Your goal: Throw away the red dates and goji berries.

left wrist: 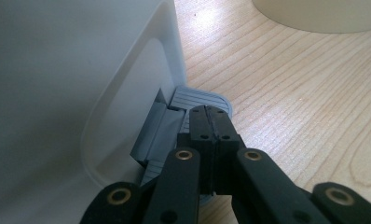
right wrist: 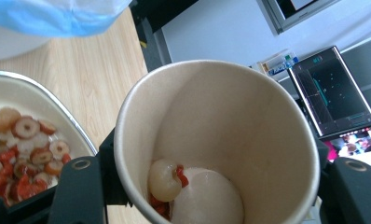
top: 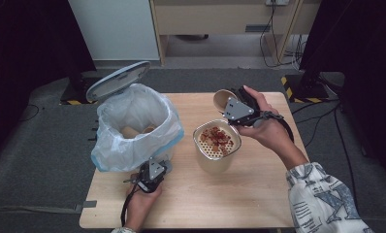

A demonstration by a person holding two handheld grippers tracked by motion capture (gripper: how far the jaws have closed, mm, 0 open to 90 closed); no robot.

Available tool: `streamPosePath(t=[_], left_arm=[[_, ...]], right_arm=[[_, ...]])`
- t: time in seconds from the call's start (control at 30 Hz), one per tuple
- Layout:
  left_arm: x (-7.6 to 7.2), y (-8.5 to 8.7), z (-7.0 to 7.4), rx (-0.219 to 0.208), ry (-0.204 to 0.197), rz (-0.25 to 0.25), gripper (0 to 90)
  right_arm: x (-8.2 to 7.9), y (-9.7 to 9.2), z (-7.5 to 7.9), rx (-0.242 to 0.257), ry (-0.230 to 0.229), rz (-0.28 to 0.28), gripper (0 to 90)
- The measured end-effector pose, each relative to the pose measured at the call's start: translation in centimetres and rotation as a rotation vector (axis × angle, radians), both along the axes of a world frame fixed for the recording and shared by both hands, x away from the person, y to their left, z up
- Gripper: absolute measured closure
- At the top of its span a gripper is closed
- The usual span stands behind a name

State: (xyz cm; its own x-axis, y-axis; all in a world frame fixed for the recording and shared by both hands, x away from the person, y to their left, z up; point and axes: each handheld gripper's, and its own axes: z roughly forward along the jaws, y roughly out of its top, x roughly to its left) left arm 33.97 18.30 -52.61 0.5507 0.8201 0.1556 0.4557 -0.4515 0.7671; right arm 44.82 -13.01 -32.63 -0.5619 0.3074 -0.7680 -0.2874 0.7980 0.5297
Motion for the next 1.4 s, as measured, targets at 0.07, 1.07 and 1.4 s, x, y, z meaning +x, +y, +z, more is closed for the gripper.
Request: streamPosePath(t=[0.07,1.07,1.4], left_arm=[[0.0,0.0,0.0,-0.001,0.0,0.0,89.0],[0.0,0.0,0.0,0.005,0.001,-0.001,89.0],[0.0,0.0,0.0,0.005,0.001,-0.002,89.0]], right_arm=[[0.1,-0.1,0.2,0.047,0.027,0.007,34.3],[1.0,-0.8,0.9,0.347,0.266,0.049,33.9],[1.1,-0.7,1.0,0.389,0.297,0.061,33.9]])
